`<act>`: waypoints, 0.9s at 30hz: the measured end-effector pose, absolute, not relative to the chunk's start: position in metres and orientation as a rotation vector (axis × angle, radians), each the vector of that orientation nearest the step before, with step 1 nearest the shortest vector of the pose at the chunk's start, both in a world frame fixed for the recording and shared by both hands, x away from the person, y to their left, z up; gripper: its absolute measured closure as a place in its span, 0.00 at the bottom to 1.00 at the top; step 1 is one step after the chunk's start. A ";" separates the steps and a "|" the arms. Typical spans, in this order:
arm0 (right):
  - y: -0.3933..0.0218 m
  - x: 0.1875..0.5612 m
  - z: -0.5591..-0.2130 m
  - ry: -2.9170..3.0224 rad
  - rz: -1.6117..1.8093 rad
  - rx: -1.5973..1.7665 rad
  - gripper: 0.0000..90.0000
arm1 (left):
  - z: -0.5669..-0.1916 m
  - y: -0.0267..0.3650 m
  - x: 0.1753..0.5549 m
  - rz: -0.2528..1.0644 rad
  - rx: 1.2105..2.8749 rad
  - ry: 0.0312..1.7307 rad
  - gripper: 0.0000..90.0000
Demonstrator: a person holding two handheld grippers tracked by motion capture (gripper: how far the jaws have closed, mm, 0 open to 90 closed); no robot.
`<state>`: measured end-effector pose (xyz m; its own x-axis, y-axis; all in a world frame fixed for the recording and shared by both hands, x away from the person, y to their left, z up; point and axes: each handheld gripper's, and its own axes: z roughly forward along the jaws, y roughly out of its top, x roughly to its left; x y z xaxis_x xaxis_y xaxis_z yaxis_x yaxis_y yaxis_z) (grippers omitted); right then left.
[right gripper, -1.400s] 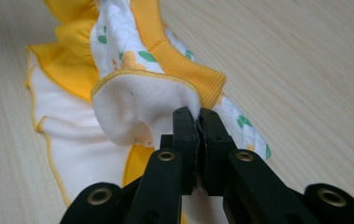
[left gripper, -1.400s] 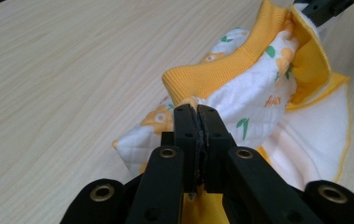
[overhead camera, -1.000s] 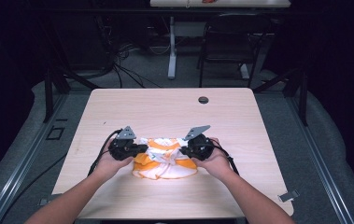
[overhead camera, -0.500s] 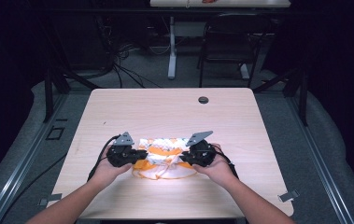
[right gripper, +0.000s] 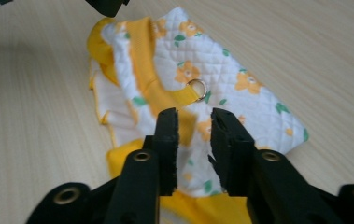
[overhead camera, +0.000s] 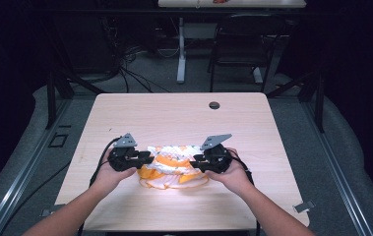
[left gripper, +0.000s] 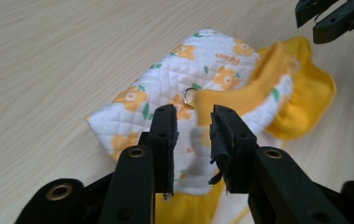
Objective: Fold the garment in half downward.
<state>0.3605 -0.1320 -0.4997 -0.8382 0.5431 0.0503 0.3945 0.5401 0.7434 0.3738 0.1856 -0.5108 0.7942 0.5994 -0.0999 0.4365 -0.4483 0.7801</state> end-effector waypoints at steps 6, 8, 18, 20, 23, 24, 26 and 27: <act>-0.130 0.373 -0.507 2.560 1.141 0.842 1.00 | -0.518 0.180 0.380 0.244 2.128 0.786 0.90; -0.129 0.374 -0.509 2.561 1.131 0.845 1.00 | -0.519 0.179 0.381 0.222 2.128 0.782 0.93; -0.115 0.374 -0.526 2.621 1.109 0.829 1.00 | -0.522 0.176 0.371 0.173 2.159 0.738 1.00; -0.114 0.370 -0.528 2.627 1.113 0.822 1.00 | -0.523 0.176 0.368 0.164 2.166 0.728 1.00; -0.113 0.365 -0.530 2.646 1.114 0.807 1.00 | -0.525 0.176 0.364 0.154 2.168 0.721 1.00; -0.113 0.360 -0.531 2.663 1.117 0.785 1.00 | -0.527 0.176 0.360 0.143 2.174 0.711 1.00; -0.113 0.355 -0.533 2.669 1.129 0.781 1.00 | -0.528 0.176 0.356 0.132 2.181 0.703 1.00; -0.113 0.352 -0.533 2.679 1.122 0.773 1.00 | -0.530 0.175 0.354 0.126 2.184 0.699 1.00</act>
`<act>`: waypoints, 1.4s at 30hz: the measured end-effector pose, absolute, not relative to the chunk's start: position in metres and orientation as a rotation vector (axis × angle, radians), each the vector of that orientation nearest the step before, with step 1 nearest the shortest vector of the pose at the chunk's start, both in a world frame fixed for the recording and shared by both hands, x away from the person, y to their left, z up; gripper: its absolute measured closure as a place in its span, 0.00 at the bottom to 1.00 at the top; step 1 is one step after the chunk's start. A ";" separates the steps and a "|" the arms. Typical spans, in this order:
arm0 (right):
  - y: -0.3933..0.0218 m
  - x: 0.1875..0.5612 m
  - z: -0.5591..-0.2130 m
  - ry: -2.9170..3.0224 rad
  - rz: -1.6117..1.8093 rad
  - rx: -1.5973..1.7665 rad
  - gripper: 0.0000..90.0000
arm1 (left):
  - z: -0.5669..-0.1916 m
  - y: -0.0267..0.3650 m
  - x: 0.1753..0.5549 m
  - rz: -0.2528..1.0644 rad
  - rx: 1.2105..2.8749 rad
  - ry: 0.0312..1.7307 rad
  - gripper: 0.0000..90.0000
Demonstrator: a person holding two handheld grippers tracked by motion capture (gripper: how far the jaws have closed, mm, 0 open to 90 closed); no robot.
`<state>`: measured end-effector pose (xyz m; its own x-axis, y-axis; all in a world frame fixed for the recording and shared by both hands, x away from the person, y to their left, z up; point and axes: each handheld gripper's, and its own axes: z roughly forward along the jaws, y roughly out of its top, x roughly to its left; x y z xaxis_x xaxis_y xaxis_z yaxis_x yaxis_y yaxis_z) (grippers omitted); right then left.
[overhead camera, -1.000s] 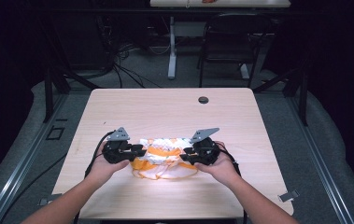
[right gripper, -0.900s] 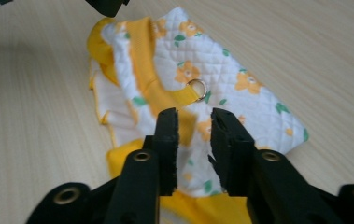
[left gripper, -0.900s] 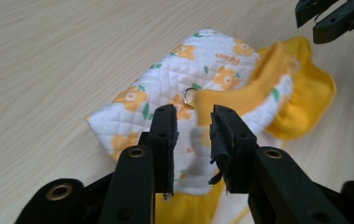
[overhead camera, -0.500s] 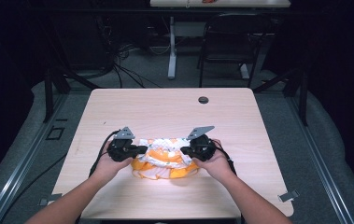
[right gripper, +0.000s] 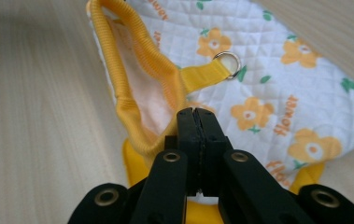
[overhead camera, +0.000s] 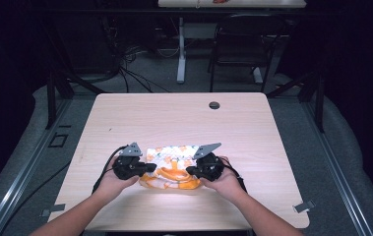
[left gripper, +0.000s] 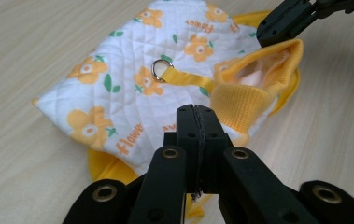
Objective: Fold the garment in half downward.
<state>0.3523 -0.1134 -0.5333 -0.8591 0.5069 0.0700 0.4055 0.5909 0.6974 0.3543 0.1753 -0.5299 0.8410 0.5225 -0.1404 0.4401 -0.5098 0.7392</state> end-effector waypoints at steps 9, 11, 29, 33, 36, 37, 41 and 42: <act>-0.111 0.336 -0.548 2.736 1.126 0.759 1.00 | -0.547 0.173 0.341 0.097 2.235 0.688 1.00; -0.110 0.335 -0.552 2.745 1.117 0.764 1.00 | -0.551 0.174 0.339 0.103 2.248 0.692 1.00; -0.113 0.335 -0.566 2.761 1.084 0.801 1.00 | -0.571 0.170 0.344 0.149 2.284 0.721 1.00; -0.115 0.340 -0.566 2.753 1.086 0.827 1.00 | -0.571 0.170 0.348 0.148 2.275 0.732 1.00; -0.115 0.344 -0.566 2.749 1.078 0.835 1.00 | -0.572 0.170 0.350 0.148 2.266 0.741 1.00; -0.115 0.345 -0.566 2.739 1.083 0.848 1.00 | -0.571 0.170 0.353 0.146 2.265 0.752 1.00; -0.114 0.350 -0.565 2.733 1.072 0.853 1.00 | -0.571 0.168 0.361 0.164 2.267 0.766 1.00; -0.114 0.352 -0.566 2.732 1.076 0.852 1.00 | -0.571 0.168 0.361 0.164 2.267 0.766 1.00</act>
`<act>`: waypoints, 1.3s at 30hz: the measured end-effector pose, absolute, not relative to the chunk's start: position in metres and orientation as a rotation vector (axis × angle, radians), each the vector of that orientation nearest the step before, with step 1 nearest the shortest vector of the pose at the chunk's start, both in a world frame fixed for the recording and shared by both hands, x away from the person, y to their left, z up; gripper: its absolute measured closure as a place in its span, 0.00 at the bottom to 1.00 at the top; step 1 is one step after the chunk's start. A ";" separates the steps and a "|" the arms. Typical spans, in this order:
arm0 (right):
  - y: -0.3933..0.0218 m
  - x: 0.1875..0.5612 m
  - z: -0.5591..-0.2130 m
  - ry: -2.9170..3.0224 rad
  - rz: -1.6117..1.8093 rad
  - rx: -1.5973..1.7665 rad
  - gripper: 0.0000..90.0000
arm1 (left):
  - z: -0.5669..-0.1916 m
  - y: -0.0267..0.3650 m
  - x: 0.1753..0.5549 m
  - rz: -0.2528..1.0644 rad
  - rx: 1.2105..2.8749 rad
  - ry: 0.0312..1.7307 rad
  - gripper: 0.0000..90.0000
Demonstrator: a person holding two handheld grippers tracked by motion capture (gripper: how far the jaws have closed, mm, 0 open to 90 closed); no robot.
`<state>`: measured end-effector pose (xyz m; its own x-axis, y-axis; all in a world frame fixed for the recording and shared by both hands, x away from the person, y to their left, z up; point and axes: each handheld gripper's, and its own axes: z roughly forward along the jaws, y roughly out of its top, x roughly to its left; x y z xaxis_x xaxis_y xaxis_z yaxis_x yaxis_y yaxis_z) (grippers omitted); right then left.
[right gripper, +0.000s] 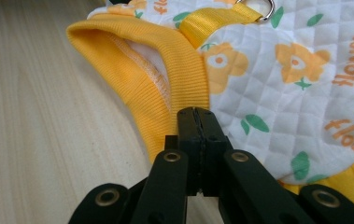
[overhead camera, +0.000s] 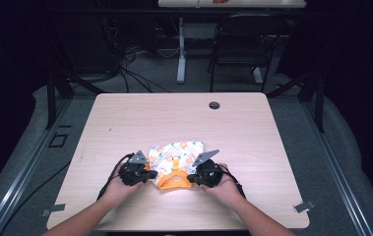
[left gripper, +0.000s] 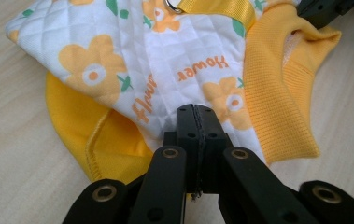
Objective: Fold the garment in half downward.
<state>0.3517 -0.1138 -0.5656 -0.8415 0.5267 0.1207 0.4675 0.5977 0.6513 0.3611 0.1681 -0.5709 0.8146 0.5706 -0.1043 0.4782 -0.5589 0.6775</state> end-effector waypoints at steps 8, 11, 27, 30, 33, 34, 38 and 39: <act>-0.116 0.363 -0.567 2.703 1.100 0.902 1.00 | -0.573 0.169 0.372 0.166 2.226 0.809 1.00; -0.118 0.367 -0.567 2.699 1.106 0.915 1.00 | -0.575 0.170 0.376 0.169 2.200 0.826 1.00; -0.119 0.384 -0.569 2.661 1.114 0.970 1.00 | -0.577 0.169 0.394 0.164 2.162 0.873 1.00; -0.118 0.388 -0.569 2.644 1.113 0.979 1.00 | -0.578 0.169 0.397 0.174 2.146 0.886 1.00; -0.117 0.391 -0.569 2.631 1.112 0.989 1.00 | -0.579 0.170 0.399 0.176 2.130 0.899 1.00; -0.117 0.392 -0.569 2.632 1.108 0.989 1.00 | -0.579 0.170 0.399 0.176 2.130 0.899 1.00; -0.116 0.396 -0.569 2.621 1.113 1.006 1.00 | -0.578 0.170 0.402 0.181 2.119 0.911 1.00; -0.116 0.396 -0.569 2.619 1.116 1.012 1.00 | -0.578 0.170 0.402 0.181 2.112 0.917 1.00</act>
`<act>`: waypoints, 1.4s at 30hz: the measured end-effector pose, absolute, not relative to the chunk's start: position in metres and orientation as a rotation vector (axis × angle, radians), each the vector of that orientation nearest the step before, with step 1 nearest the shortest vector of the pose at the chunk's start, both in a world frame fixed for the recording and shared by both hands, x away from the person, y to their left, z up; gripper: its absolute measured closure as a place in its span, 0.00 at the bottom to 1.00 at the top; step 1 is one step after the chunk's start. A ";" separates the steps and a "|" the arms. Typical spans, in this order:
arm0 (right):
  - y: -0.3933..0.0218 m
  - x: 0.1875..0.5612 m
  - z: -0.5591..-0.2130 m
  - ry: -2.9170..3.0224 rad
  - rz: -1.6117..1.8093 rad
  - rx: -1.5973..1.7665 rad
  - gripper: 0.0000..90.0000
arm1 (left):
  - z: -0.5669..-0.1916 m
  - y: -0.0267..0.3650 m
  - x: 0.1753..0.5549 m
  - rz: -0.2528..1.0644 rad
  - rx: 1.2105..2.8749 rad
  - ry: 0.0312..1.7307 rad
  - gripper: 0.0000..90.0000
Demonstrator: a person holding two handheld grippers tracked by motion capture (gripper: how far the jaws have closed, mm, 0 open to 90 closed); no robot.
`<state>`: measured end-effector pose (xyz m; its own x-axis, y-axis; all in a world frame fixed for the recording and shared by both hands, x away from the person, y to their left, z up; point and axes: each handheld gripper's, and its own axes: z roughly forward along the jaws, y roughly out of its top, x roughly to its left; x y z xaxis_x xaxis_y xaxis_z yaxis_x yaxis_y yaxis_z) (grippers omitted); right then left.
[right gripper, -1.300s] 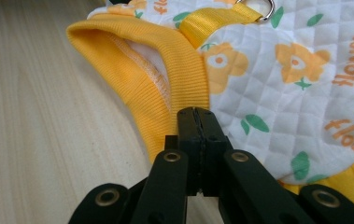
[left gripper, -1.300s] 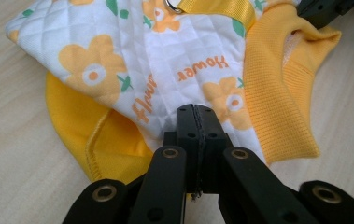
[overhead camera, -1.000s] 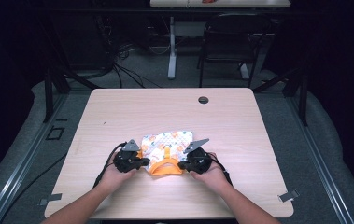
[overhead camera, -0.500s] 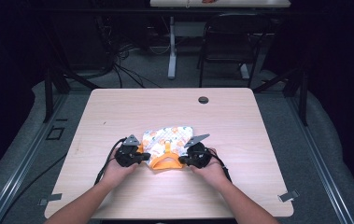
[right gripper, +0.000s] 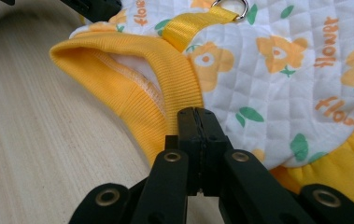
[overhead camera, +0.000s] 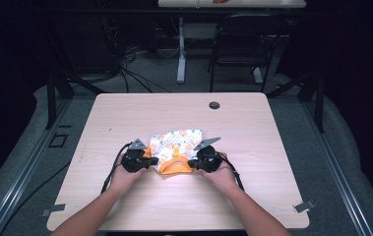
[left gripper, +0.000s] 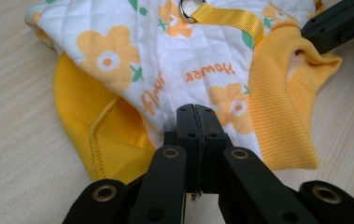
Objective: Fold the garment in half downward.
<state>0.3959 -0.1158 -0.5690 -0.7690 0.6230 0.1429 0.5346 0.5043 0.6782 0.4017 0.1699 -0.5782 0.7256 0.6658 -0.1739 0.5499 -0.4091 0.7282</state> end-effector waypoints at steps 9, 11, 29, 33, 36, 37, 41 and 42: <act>-0.118 0.390 -0.560 2.606 1.141 1.008 1.00 | -0.567 0.170 0.398 0.178 2.095 0.905 1.00; -0.120 0.388 -0.556 2.600 1.150 0.996 1.00 | -0.561 0.171 0.395 0.182 2.093 0.891 1.00; -0.134 0.349 -0.529 2.570 1.213 0.881 0.91 | -0.537 0.189 0.355 0.177 2.066 0.813 0.84; -0.137 0.339 -0.530 2.572 1.242 0.893 0.86 | -0.538 0.192 0.349 0.196 2.067 0.799 0.78; -0.139 0.332 -0.531 2.565 1.247 0.887 0.81 | -0.542 0.196 0.343 0.191 2.061 0.801 0.75; -0.140 0.330 -0.532 2.567 1.244 0.880 0.80 | -0.542 0.198 0.341 0.196 2.063 0.803 0.73; -0.142 0.322 -0.537 2.554 1.253 0.905 0.75 | -0.545 0.202 0.335 0.204 2.043 0.816 0.68; -0.142 0.320 -0.538 2.557 1.251 0.911 0.74 | -0.546 0.202 0.333 0.207 2.045 0.816 0.67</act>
